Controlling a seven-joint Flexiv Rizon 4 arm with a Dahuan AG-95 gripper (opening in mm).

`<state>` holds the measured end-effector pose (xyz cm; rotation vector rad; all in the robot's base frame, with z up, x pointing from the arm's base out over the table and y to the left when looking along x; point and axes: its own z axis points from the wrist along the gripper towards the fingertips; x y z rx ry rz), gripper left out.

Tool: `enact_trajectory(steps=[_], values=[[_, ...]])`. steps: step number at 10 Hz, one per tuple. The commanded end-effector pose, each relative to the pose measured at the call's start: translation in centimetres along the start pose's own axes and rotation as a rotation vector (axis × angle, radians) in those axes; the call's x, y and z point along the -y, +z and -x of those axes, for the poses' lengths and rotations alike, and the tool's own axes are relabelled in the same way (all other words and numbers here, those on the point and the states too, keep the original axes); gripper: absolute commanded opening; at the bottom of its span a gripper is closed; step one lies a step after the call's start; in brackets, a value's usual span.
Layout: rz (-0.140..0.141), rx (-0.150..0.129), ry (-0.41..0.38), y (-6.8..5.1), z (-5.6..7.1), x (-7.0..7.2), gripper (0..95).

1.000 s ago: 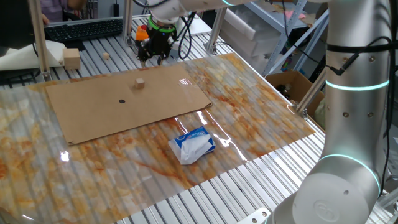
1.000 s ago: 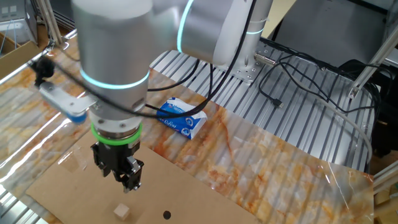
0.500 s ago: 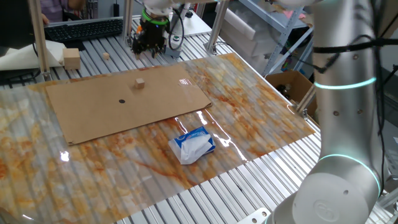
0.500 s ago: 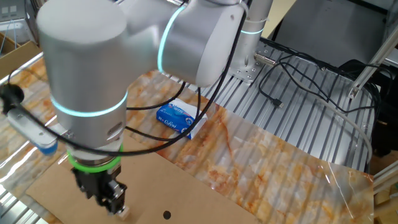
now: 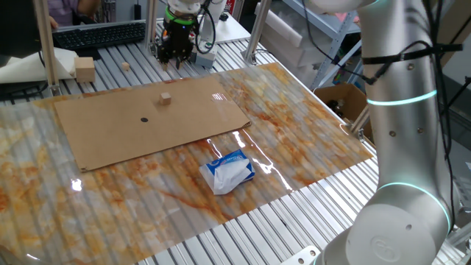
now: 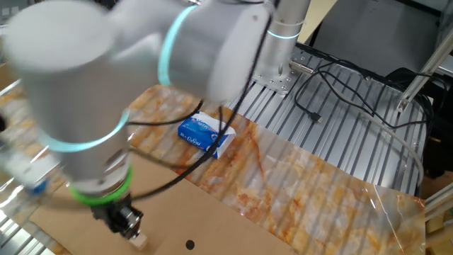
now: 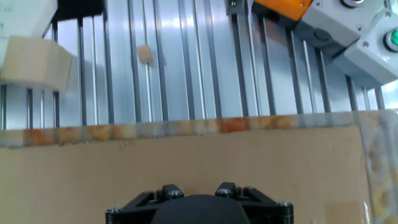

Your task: Grab the block and place it at the designated location

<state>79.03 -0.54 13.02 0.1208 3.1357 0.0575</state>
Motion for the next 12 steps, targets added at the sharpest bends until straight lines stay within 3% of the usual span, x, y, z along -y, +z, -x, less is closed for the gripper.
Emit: enact_trajectory(steps=[1, 5, 7, 11, 12], values=[[0.011, -0.004, 0.029, 0.5, -0.9, -0.5, 38.0], [0.006, 0.005, 0.031, 0.6, -1.9, -1.3, 38.0], [-0.002, 0.022, 0.029, 0.6, -1.9, -1.3, 38.0], [-0.007, 0.025, 0.025, 0.6, -1.9, -1.3, 38.0], [-0.01, 0.029, 0.026, 0.6, -1.9, -1.3, 57.0]])
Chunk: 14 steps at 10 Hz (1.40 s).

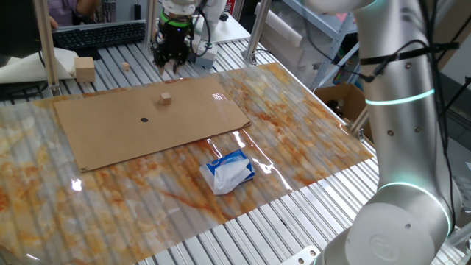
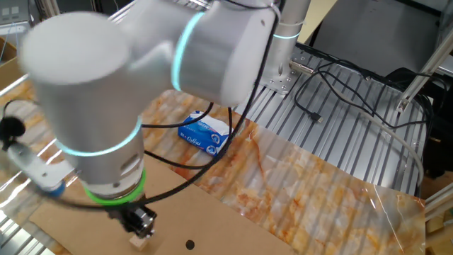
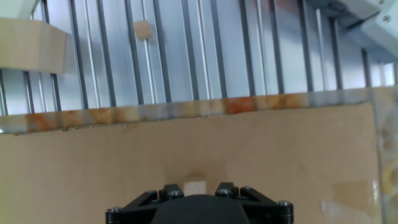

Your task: Grab the block and place it at the designated location

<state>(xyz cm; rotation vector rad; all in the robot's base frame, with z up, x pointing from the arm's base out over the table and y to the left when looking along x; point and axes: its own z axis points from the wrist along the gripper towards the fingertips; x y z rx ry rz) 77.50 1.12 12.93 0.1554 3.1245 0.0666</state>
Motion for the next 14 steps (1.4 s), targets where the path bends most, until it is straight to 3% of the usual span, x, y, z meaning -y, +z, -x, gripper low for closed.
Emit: enact_trajectory(steps=[1, 2, 14], values=[[-0.021, 0.021, 0.012, 0.42, -0.27, 0.24, 57.0], [-0.033, 0.025, 0.013, 0.42, -0.27, 0.24, 57.0], [-0.032, 0.028, 0.007, 0.42, -0.27, 0.24, 57.0]])
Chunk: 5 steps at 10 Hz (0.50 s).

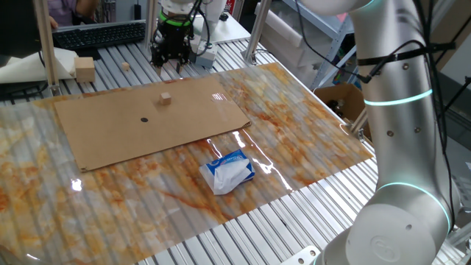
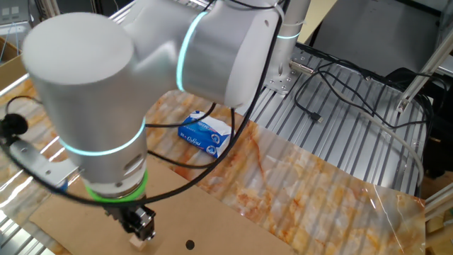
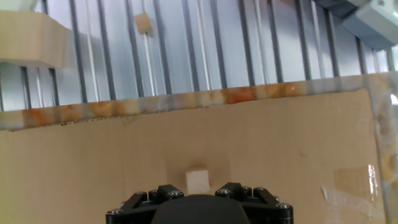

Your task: Grab the block and place it at the designated location

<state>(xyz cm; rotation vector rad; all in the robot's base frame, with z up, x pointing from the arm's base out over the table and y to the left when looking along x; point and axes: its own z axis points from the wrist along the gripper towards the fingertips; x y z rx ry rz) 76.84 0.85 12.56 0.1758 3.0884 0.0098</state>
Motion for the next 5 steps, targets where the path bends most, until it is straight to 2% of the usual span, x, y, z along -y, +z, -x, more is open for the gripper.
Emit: enact_trajectory(steps=[1, 2, 5], values=[[0.002, -0.002, -0.005, 0.08, 0.36, -0.11, 57.0], [0.003, 0.018, 0.011, 0.08, 0.36, -0.11, 76.0], [0.003, 0.016, 0.042, 0.08, 0.36, -0.11, 76.0]])
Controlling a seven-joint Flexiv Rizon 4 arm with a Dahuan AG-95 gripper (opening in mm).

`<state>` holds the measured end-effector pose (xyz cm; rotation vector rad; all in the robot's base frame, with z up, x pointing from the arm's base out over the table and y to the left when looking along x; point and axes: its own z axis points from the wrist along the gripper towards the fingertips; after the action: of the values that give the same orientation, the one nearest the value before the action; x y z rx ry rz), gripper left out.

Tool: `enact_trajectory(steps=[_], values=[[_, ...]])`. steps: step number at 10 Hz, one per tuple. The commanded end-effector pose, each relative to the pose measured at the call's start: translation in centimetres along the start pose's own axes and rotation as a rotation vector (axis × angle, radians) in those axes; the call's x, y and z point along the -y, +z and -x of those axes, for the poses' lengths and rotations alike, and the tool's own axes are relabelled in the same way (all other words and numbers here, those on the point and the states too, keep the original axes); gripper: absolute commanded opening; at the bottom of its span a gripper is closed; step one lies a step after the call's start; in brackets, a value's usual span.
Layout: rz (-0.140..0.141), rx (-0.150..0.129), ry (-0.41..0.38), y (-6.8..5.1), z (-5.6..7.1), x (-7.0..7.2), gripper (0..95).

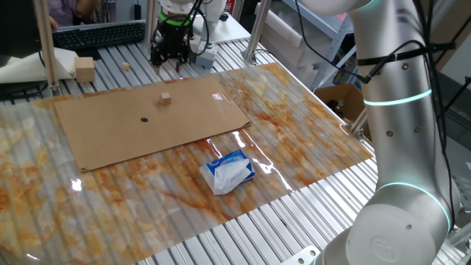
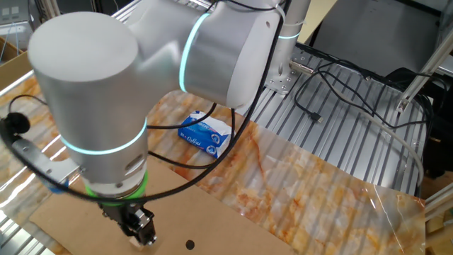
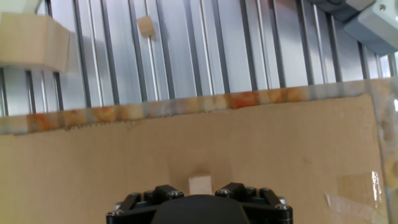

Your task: Grab the block and place it at the designated location

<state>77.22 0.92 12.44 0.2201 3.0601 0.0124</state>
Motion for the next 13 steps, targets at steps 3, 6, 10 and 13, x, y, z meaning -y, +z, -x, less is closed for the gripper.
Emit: enact_trajectory(steps=[3, 6, 10, 13], values=[[-0.004, -0.014, 0.018, -0.06, 0.0, 0.0, 95.0], [-0.003, -0.016, -0.005, -0.06, 0.0, 0.0, 95.0], [-0.002, -0.021, -0.057, -0.06, 0.0, 0.0, 95.0], [-0.002, -0.022, -0.047, -0.06, 0.0, 0.0, 95.0]])
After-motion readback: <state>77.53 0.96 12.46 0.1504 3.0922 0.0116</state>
